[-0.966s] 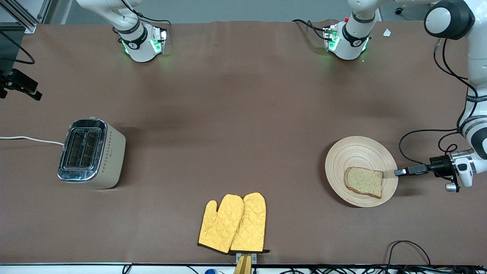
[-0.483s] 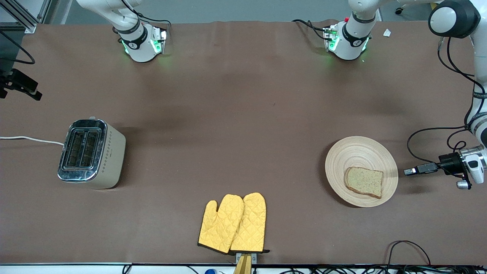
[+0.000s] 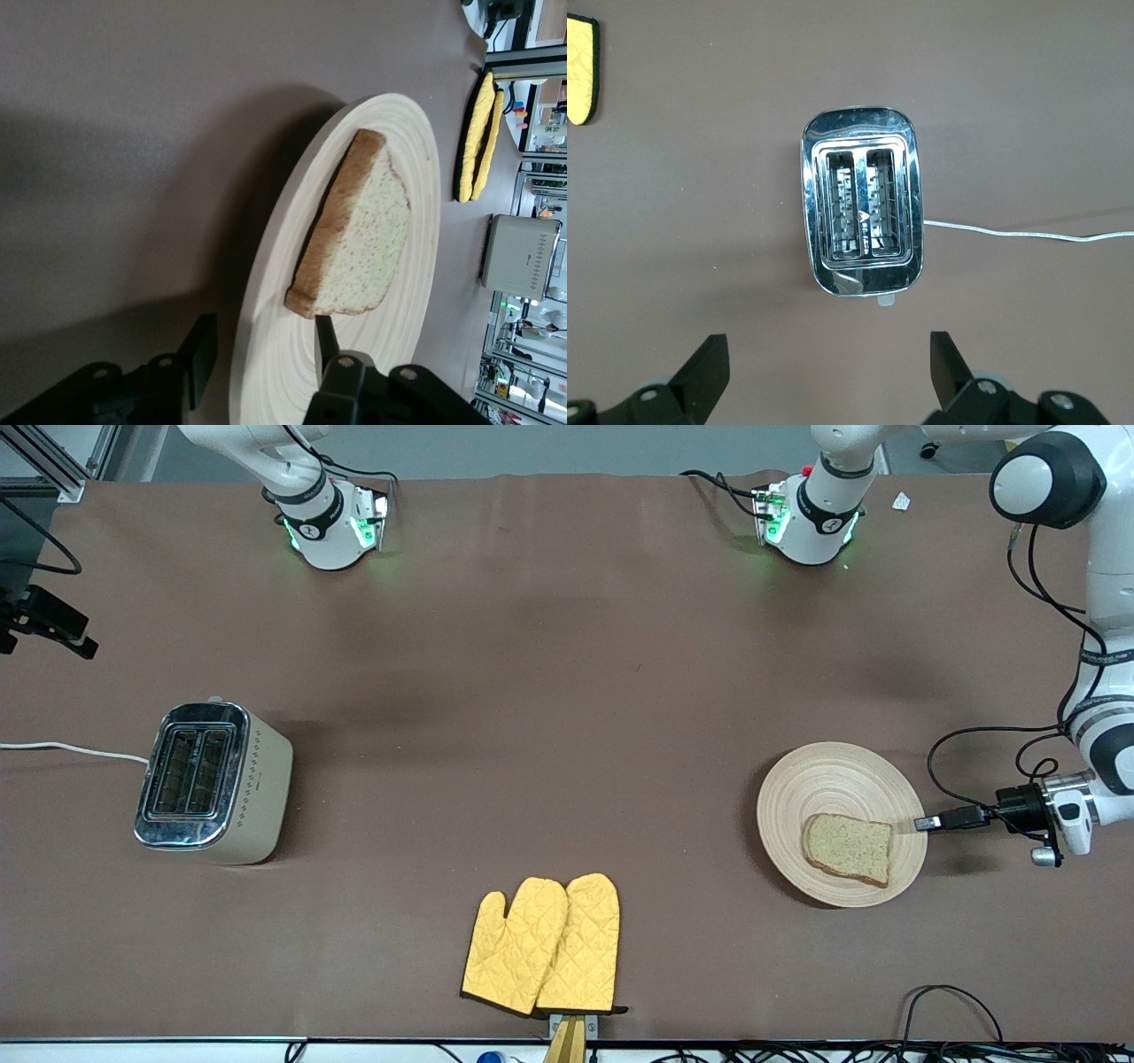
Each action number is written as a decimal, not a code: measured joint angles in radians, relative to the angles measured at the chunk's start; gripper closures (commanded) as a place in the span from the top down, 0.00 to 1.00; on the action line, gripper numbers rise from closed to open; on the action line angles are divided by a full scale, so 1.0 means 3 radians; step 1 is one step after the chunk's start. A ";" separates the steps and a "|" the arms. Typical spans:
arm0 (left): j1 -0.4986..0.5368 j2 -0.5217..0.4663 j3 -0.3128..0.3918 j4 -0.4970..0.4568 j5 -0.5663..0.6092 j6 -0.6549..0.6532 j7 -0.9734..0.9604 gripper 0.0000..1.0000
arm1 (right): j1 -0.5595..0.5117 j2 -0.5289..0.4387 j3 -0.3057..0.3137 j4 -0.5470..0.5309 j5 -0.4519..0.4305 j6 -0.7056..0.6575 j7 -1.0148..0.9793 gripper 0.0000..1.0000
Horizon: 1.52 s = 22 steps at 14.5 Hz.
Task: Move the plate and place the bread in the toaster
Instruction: 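Drag the wooden plate toward the table middle with the left gripper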
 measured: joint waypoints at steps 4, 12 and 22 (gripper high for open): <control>-0.0006 0.0044 -0.0008 0.0000 0.0000 0.0001 0.0009 0.05 | 0.0000 0.0000 0.0000 0.0000 0.0000 0.0000 0.0000 1.00; -0.0027 0.0027 -0.0203 0.0040 -0.0002 -0.0027 0.0214 0.00 | 0.0000 0.0000 0.0000 0.0000 0.0000 -0.0001 0.0000 1.00; -0.0546 -0.0646 -0.0928 -0.0355 0.0033 0.0475 -0.0502 0.00 | 0.0000 0.0000 -0.0002 0.0000 0.0000 -0.0002 -0.0001 1.00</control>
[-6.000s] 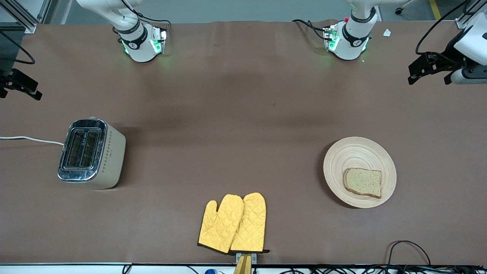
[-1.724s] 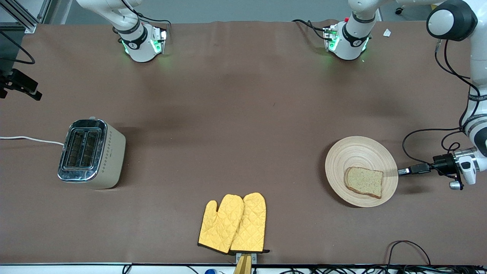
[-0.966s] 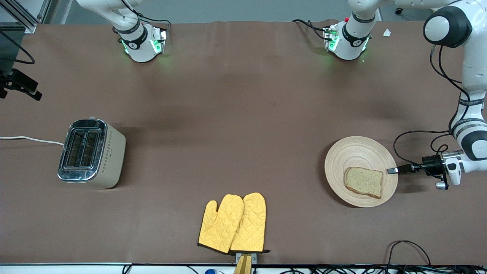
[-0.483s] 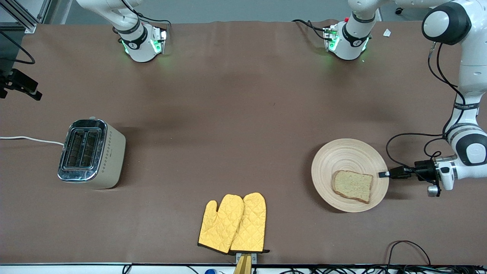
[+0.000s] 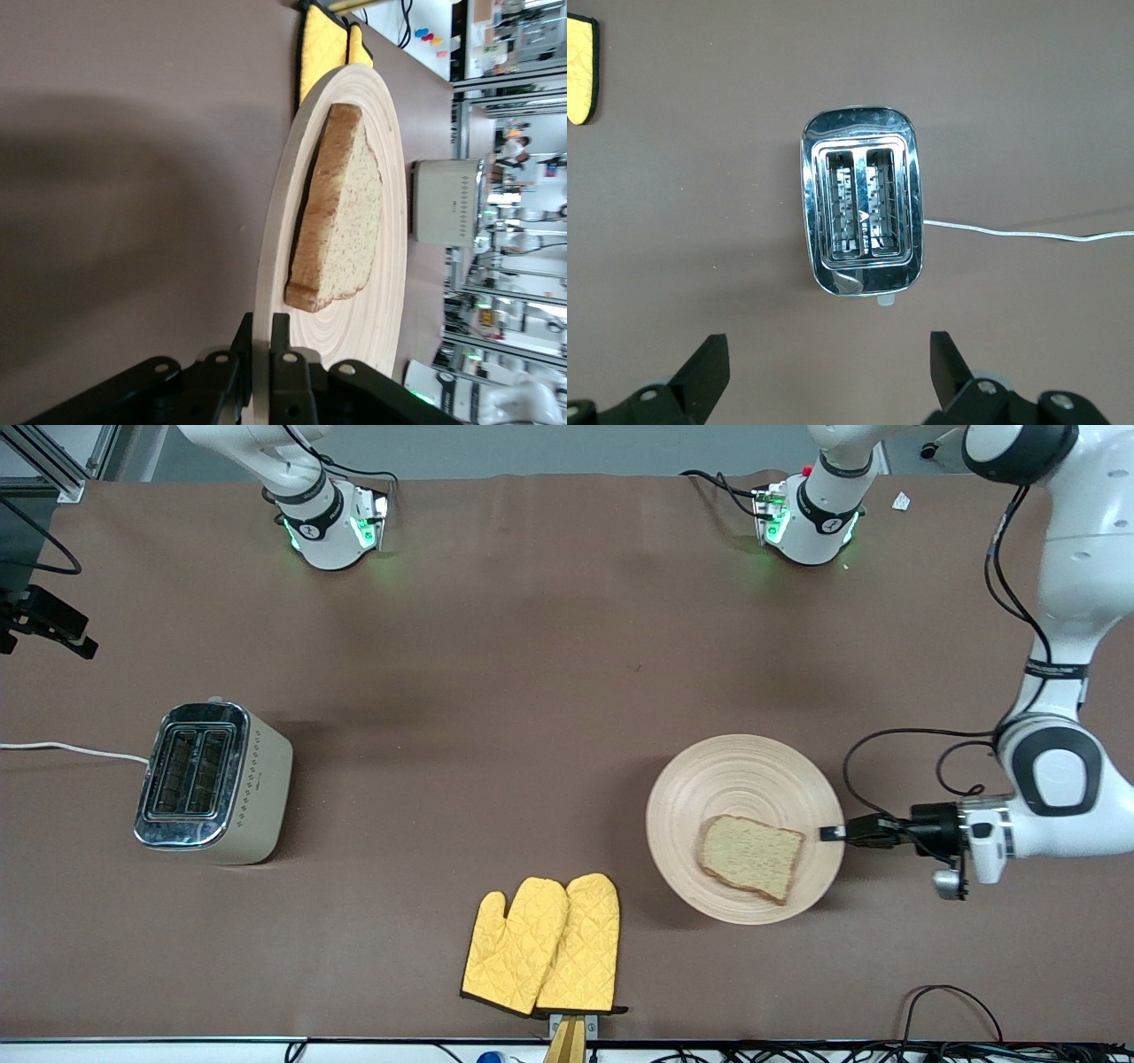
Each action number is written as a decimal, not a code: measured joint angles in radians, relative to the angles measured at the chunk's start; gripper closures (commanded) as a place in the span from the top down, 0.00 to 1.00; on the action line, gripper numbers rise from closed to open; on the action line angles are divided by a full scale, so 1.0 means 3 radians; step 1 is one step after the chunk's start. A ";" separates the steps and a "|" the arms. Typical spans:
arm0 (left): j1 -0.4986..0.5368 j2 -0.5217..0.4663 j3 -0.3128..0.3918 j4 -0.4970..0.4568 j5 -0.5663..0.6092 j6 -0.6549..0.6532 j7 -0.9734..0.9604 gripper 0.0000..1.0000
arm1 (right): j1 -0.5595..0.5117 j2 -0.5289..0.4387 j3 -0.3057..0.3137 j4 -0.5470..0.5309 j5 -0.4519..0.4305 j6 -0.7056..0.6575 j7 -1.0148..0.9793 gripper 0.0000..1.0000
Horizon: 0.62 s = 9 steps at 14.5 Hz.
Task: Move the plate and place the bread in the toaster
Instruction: 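Drag the wooden plate toward the table middle with the left gripper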
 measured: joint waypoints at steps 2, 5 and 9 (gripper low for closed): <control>-0.0110 -0.0152 -0.0200 -0.0337 -0.0142 0.0347 -0.0050 0.00 | 0.0000 0.0000 0.0000 0.0000 0.0000 0.0000 0.0000 1.00; -0.0123 -0.0189 -0.0570 -0.0795 -0.0391 0.0997 -0.0046 0.00 | 0.0000 0.0000 0.0000 0.0000 0.0000 0.0000 0.0000 1.00; -0.0202 -0.0134 -0.0972 -0.1247 -0.0736 0.1918 -0.0014 0.01 | 0.0000 0.0000 0.0000 0.0000 0.0000 0.0000 0.0000 1.00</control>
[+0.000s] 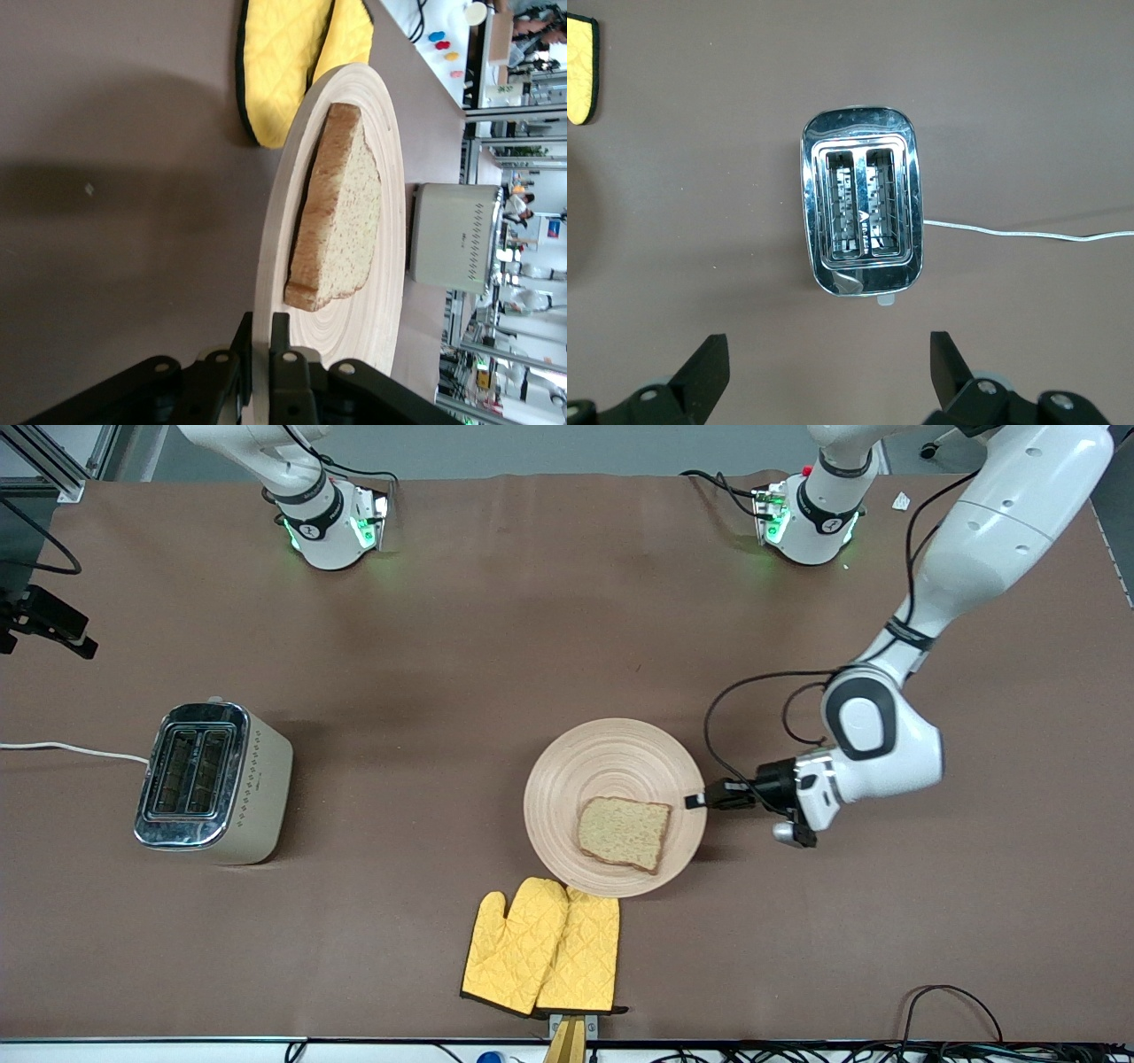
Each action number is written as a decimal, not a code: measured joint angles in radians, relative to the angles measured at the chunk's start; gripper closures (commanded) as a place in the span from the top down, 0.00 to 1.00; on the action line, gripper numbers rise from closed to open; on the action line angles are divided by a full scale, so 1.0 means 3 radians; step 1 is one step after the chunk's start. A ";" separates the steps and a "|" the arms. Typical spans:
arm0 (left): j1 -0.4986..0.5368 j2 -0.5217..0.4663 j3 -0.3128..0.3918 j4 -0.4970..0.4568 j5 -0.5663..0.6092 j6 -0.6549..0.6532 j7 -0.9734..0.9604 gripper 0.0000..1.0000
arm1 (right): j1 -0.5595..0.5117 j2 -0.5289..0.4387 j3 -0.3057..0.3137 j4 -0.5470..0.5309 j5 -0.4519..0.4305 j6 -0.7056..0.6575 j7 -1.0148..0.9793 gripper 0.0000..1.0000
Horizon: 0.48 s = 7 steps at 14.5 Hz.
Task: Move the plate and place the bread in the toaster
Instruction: 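Drag the wooden plate toward the table middle with the left gripper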
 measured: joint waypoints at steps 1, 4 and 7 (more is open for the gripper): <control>-0.0080 0.0032 -0.0020 -0.0038 -0.0073 0.0140 0.0022 0.01 | 0.0000 0.0000 0.0000 0.0000 0.0000 0.0000 0.0000 1.00; -0.0375 0.0156 -0.0026 -0.0055 -0.0415 0.0531 0.0184 0.01 | 0.0000 0.0000 -0.0001 0.0000 0.0000 0.0000 0.0000 1.00; -0.0614 0.0259 -0.0025 -0.0057 -0.0673 0.0647 0.0365 0.06 | 0.0000 0.0000 0.0000 0.0001 0.0000 0.0001 -0.0008 1.00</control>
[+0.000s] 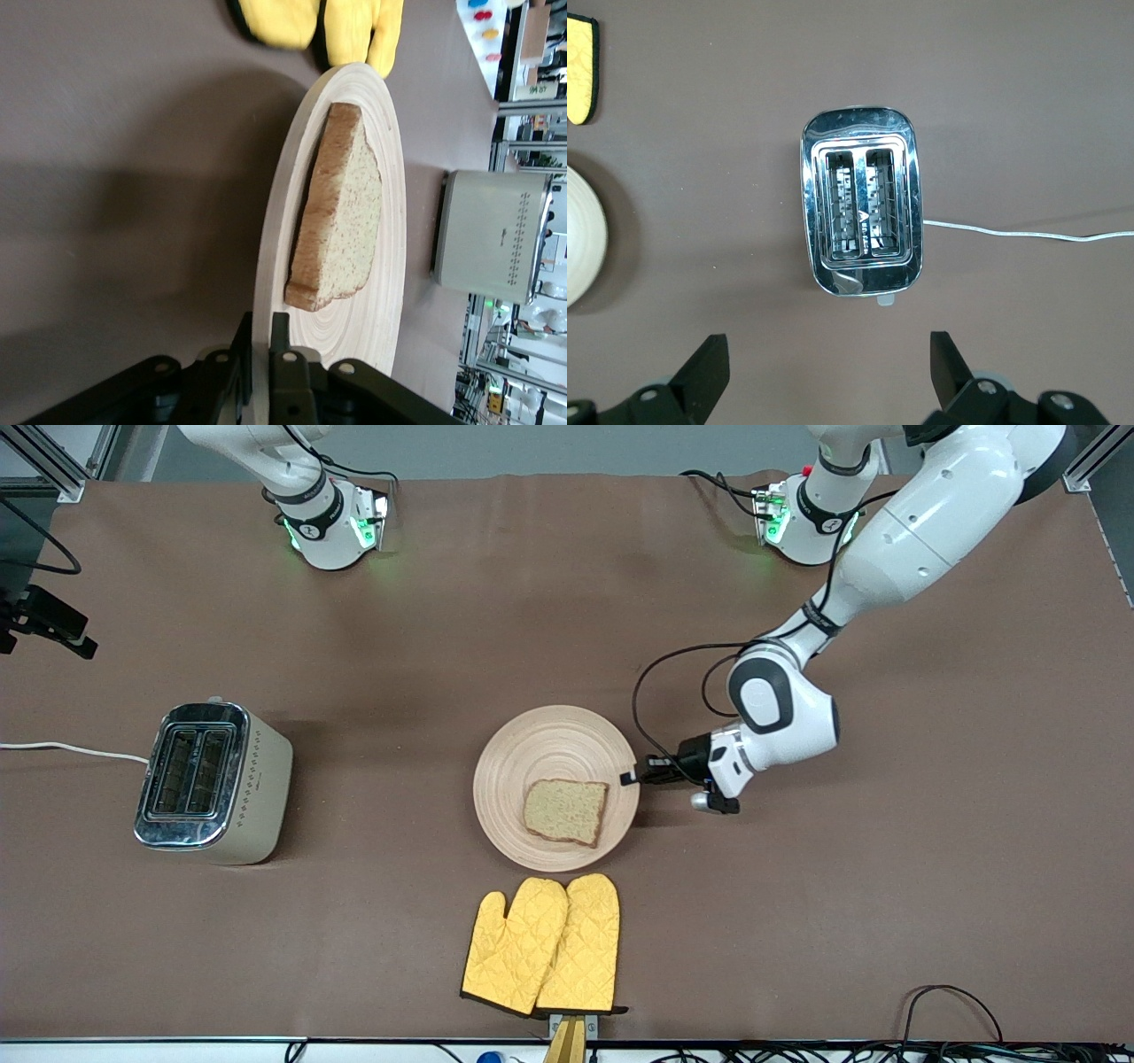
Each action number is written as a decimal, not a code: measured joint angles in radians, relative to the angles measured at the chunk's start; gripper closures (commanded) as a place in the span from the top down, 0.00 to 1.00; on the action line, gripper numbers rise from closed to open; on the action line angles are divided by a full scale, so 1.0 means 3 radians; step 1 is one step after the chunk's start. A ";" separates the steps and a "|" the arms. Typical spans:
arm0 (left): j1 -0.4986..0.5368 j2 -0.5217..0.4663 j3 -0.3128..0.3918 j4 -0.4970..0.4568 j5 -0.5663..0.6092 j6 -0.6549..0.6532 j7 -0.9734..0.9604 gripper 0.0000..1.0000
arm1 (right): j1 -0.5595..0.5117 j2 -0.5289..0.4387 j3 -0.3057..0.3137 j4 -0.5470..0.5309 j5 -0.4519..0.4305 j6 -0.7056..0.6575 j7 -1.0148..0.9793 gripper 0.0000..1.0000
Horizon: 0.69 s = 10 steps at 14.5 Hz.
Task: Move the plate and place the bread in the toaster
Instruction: 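Drag the wooden plate toward the table middle with the left gripper, then open the left gripper and withdraw while the right gripper reaches the bread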
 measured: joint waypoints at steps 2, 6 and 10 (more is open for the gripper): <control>-0.0003 0.0119 0.0001 0.0006 -0.0135 0.0005 0.0258 0.49 | 0.0003 0.0000 0.0015 0.0000 0.0000 -0.0002 -0.0062 1.00; 0.0078 0.0195 -0.0002 0.0037 -0.0259 0.0003 0.0398 1.00 | 0.0071 0.0024 0.0063 -0.0005 0.0002 -0.0030 -0.0286 1.00; 0.0303 0.0091 -0.0008 0.0148 -0.0266 0.0003 0.0333 1.00 | 0.0414 0.0183 0.0076 -0.0012 0.0243 0.0074 0.0151 1.00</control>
